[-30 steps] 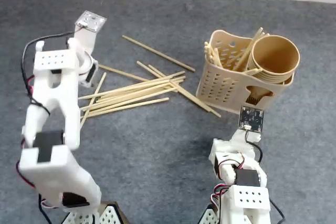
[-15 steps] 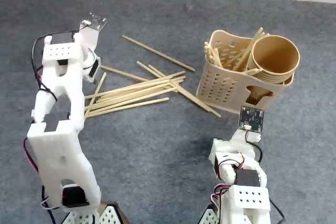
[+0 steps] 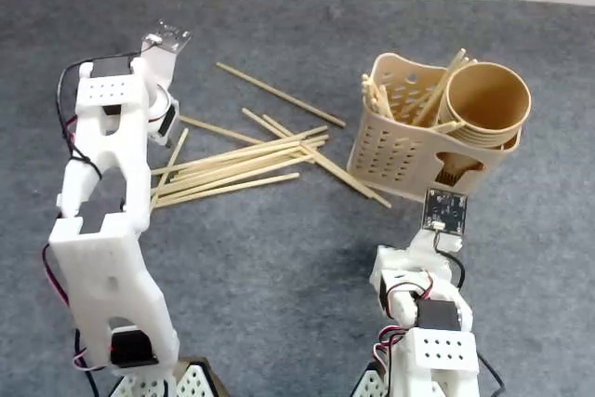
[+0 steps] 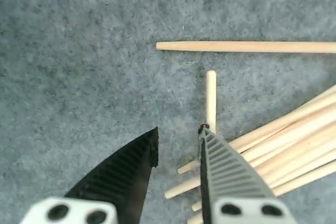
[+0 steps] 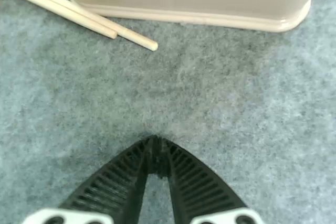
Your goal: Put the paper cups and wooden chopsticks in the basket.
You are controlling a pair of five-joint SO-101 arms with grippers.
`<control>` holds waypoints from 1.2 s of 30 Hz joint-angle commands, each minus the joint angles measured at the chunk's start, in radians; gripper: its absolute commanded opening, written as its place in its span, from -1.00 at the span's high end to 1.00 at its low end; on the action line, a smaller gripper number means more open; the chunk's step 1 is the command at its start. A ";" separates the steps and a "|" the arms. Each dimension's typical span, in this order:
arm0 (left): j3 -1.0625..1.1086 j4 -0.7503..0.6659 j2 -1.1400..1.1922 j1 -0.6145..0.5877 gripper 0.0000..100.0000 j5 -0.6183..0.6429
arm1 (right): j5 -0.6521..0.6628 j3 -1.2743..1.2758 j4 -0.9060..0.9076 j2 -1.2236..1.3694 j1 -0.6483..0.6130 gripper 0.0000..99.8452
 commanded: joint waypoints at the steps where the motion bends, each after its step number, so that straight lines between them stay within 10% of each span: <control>1: -0.016 -0.009 -0.008 0.065 0.72 -0.002 | -0.008 0.094 -0.019 -0.012 -0.005 0.99; 36: -0.289 0.163 0.151 -0.140 0.99 -0.060 | -0.008 0.094 -0.019 -0.012 -0.005 0.99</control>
